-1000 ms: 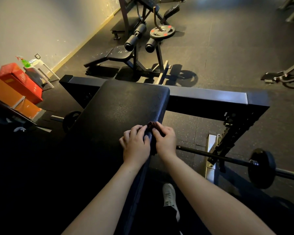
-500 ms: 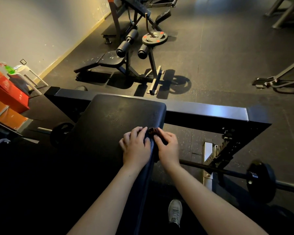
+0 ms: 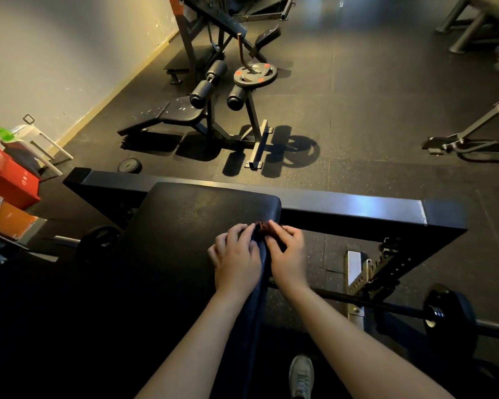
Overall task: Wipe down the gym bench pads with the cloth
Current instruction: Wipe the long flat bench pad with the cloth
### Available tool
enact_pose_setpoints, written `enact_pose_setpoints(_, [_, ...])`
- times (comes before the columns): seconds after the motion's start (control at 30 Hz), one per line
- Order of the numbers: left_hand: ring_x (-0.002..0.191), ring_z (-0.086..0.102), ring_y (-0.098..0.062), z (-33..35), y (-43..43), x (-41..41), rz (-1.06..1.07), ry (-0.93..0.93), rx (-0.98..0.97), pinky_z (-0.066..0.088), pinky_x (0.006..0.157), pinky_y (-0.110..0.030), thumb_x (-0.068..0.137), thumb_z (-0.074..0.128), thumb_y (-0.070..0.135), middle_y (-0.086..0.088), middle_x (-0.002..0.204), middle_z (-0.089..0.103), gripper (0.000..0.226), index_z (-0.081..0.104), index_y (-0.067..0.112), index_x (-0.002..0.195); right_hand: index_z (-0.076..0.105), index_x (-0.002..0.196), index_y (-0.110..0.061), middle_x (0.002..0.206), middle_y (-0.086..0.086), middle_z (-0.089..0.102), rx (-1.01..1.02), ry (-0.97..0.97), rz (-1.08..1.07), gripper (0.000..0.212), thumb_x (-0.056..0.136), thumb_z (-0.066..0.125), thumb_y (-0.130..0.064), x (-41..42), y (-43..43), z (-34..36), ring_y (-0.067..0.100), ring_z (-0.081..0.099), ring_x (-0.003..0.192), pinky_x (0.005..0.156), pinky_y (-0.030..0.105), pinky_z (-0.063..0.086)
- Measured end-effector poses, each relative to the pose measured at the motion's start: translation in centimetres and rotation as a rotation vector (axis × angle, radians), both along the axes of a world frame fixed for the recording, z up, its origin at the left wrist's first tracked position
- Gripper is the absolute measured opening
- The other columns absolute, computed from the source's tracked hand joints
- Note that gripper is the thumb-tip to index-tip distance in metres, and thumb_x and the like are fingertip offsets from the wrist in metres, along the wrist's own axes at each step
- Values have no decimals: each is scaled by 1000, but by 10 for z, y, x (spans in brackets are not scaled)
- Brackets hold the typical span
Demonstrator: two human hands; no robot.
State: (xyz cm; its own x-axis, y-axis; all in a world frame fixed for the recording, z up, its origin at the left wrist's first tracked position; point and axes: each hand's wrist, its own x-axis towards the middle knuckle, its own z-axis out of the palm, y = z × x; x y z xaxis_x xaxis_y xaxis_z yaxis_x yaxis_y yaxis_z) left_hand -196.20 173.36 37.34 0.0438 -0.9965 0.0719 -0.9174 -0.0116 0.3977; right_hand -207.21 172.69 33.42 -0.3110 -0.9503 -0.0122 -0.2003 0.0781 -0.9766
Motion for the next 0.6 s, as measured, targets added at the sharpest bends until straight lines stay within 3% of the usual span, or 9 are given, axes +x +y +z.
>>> enact_pose_setpoints(0.3, [130,32,-13,-5,-35,-12,-24,-7,-11,22,104,-36,101,48,31,14,144,44,44,49,34,144,66,129,-18,115,-4,50,25,13,-55,31,98,61,-16,-8,-57,3,9,53,104,90,15,40])
enact_pose_setpoints(0.43, [132,32,-13,-4,-48,-17,-21,16,-4,22,105,-36,101,47,30,13,145,45,44,48,33,146,67,128,-17,114,-4,51,75,-9,-51,30,99,60,-16,-18,-81,12,10,53,103,84,7,36])
enact_pose_setpoints(0.6, [132,37,-12,2,-55,-28,-95,91,-13,26,104,-34,103,44,28,10,142,51,43,49,30,145,69,125,-24,122,0,66,233,-97,-21,29,98,61,-20,-34,-93,28,15,61,108,100,35,51])
